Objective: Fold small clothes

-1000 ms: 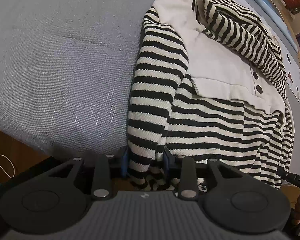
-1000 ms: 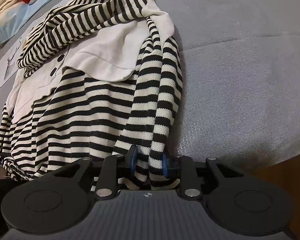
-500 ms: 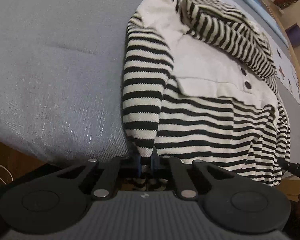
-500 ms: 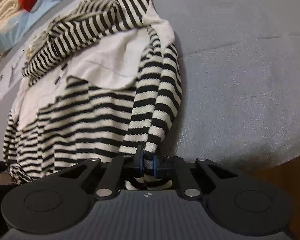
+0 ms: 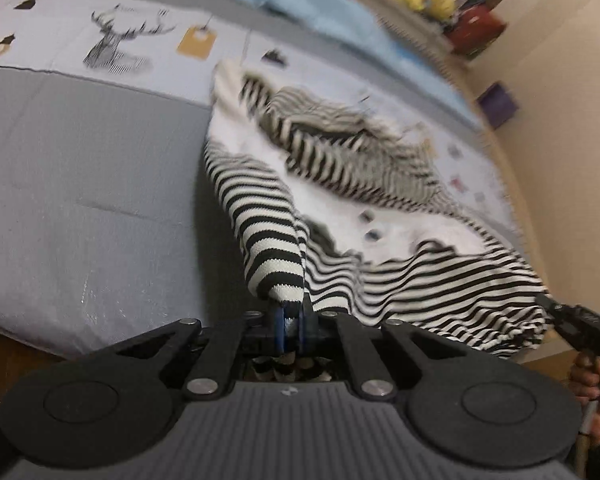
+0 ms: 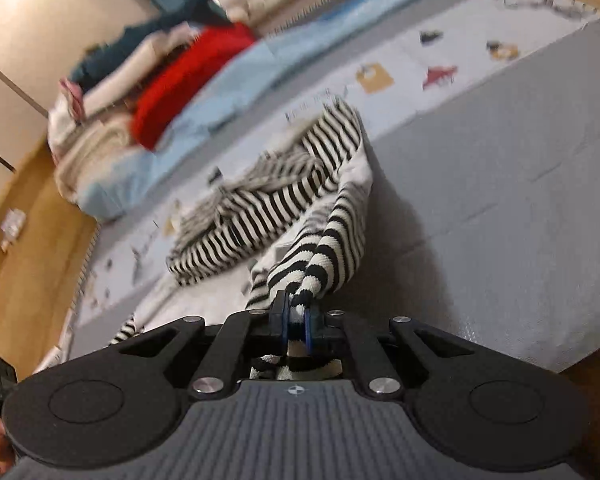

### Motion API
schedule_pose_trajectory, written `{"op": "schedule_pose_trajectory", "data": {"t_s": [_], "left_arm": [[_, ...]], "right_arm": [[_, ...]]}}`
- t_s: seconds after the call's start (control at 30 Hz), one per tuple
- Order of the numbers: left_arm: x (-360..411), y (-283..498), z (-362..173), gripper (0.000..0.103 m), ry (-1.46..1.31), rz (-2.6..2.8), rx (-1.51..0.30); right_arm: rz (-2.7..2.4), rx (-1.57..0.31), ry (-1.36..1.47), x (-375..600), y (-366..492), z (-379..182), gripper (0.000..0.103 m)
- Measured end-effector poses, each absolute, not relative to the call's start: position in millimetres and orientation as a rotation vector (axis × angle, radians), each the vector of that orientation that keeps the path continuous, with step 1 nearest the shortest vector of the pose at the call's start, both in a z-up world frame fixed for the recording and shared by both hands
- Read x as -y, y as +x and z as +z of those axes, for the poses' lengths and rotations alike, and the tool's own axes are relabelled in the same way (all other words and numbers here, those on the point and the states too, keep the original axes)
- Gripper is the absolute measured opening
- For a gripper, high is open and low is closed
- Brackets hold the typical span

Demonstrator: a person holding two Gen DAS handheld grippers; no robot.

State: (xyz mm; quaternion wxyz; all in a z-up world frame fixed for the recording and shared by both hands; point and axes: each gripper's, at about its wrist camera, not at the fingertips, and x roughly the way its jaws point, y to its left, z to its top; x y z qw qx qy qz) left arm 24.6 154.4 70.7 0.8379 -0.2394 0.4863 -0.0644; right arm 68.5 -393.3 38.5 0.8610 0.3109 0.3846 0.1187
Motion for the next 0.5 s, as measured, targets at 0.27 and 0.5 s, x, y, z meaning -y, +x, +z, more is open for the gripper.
{"op": "schedule_pose_trajectory", "data": {"t_s": [0.27, 0.5], "left_arm": [[-171, -17, 111, 0.006, -0.608, -0.183, -0.922], [-174, 51, 78, 0.006, -0.595, -0.119, -0.977]], "right_arm": [[0.261, -0.689, 0.686, 416, 2, 100, 0.006], [0.183, -0.784, 0.686, 410, 42, 76, 0.006]]}}
